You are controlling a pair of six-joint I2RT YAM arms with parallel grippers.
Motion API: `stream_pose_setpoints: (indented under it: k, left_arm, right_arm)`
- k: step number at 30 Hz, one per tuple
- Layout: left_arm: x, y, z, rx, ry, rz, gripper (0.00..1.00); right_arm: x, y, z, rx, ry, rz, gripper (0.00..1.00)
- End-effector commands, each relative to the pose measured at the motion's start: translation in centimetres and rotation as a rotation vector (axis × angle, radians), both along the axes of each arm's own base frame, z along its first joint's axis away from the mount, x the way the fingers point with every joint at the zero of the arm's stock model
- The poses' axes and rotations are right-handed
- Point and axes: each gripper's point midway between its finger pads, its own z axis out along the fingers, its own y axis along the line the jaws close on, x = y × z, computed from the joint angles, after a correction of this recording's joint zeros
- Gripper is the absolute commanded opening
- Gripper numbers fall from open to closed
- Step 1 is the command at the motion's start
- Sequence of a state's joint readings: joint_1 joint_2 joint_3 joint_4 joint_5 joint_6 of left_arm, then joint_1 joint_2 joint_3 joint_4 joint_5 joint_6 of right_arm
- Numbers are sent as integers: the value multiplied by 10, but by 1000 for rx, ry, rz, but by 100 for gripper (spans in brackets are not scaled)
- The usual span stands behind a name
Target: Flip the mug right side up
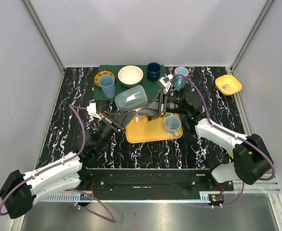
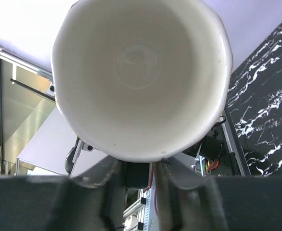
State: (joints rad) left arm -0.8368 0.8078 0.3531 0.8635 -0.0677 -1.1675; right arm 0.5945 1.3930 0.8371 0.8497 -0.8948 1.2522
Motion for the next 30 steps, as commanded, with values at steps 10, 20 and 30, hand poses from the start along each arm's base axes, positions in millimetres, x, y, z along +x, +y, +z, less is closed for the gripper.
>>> stream_pose_setpoints:
  k: [10, 20, 30]
  left_arm:
    - [-33, 1, 36, -99, -101, -125, 11]
    - [-26, 17, 13, -52, -48, -31, 14]
    - [-24, 17, 5, -59, -12, -39, 53]
  right_arm:
    - [-7, 2, 24, 26, -87, -5, 0]
    - [-11, -12, 20, -84, -155, -98, 0]
    - [-15, -19, 25, -111, -196, -148, 0]
